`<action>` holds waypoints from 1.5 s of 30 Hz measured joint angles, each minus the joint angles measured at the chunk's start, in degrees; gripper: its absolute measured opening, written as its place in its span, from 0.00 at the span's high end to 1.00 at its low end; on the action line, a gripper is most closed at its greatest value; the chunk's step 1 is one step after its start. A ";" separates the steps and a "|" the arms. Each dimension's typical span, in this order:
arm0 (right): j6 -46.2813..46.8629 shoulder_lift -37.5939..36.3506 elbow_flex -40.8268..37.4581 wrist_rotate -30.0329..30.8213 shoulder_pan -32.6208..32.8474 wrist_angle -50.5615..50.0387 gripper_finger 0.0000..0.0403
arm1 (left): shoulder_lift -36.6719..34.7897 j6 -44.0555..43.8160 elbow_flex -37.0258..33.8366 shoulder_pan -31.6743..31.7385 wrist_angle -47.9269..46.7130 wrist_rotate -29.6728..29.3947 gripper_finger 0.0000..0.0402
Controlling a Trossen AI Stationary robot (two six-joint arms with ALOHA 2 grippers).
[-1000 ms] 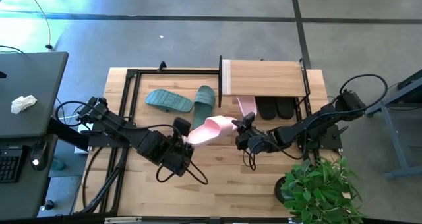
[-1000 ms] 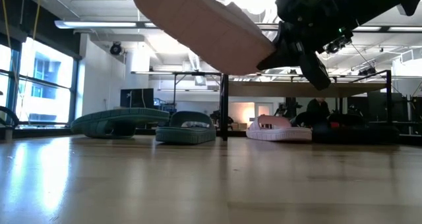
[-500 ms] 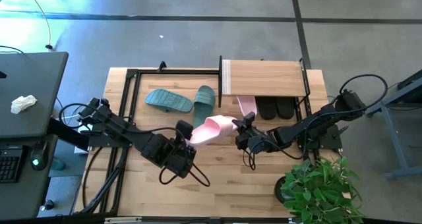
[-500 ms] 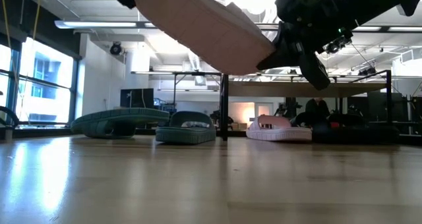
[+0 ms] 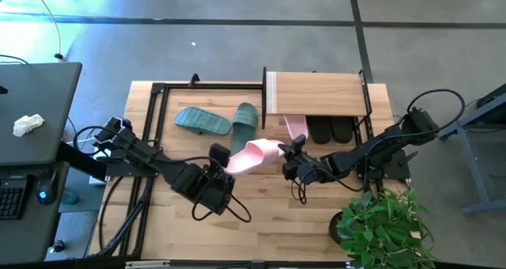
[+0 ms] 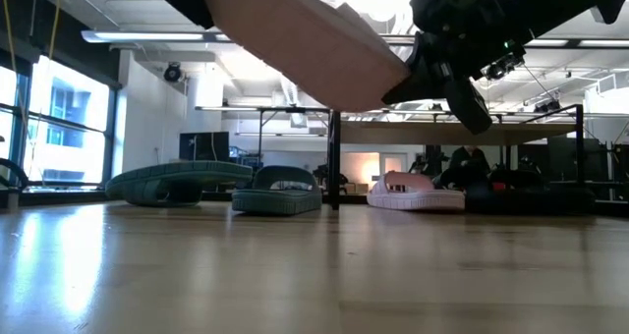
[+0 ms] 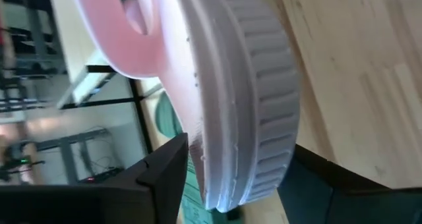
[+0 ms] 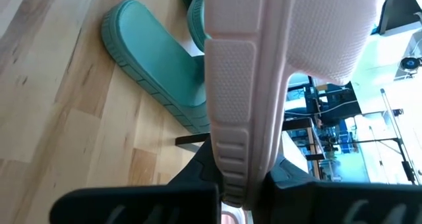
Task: Pick and place slides into the shelf
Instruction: Put the pink slipper under the shelf
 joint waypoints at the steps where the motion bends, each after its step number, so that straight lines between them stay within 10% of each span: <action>1: 0.02 0.00 0.00 -0.14 0.00 0.00 0.97 | -0.04 0.23 0.00 -0.54 -0.02 -1.03 0.52; 10: -0.07 0.00 0.01 -0.36 0.00 1.18 0.97 | -0.31 -4.00 -1.27 -6.92 -1.53 -10.98 0.54; 25: -3.74 0.00 0.04 -2.34 0.11 5.14 0.98 | -18.12 -17.00 -28.19 -14.46 16.21 -23.11 0.54; 37: -5.05 0.00 0.04 -2.57 0.42 7.88 0.98 | -30.48 16.84 -48.06 -13.59 64.40 -15.67 0.54; 45: -5.11 0.00 0.04 -2.56 2.02 9.39 0.98 | -31.61 26.69 -52.51 -7.45 78.62 -9.22 0.54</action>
